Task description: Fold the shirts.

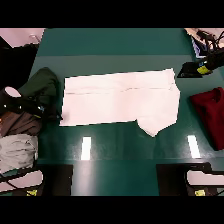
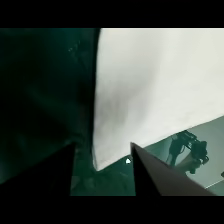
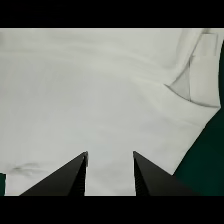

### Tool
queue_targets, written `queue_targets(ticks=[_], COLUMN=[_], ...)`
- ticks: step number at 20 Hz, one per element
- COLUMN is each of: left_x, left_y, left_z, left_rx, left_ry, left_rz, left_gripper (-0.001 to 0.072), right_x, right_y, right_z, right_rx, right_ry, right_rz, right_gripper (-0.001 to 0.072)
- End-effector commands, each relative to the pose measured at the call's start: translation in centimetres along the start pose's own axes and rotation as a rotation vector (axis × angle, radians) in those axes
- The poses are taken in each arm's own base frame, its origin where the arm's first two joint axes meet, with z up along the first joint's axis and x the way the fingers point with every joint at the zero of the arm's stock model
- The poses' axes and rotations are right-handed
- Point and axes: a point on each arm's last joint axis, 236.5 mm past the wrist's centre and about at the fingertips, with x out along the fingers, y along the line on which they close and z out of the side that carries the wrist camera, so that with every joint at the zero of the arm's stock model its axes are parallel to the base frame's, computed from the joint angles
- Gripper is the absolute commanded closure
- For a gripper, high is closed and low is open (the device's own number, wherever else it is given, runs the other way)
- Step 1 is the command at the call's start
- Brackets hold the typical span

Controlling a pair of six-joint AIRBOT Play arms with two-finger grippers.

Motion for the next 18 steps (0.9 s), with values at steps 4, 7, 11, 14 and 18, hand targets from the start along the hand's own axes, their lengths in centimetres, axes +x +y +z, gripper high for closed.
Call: queue_targets(ticks=[4,7,11,14,18], left_x=[1.7,1.5,0.5,-1.5,-2.9], left_y=[0.2,-1.9,-3.2,-3.9,-4.7], left_z=[-1.3,-0.3,0.6,1.7,1.8], left_rx=[-0.048,-0.056,-0.03,0.019,0.061], left_ry=[-0.005,-0.042,-0.07,-0.142,-0.176], left_rz=[-0.019,-0.107,-0.146,-0.127,-0.123], left_gripper=[0.0281,0.068,0.0684,0.0684,0.0684], right_x=[-1.3,-1.3,-0.1,2.1,5.1], right_y=[0.7,0.9,0.3,-1.2,-3.6], right_z=[-0.7,-1.5,-5.6,-12.8,-21.2], right_rx=[-0.011,-0.011,0.036,0.149,0.33], right_ry=[0.008,0.042,0.134,0.252,0.302], right_rz=[0.014,0.02,0.029,0.042,0.031], right_gripper=[0.0368,0.0369,0.0369,0.0369,0.0336])
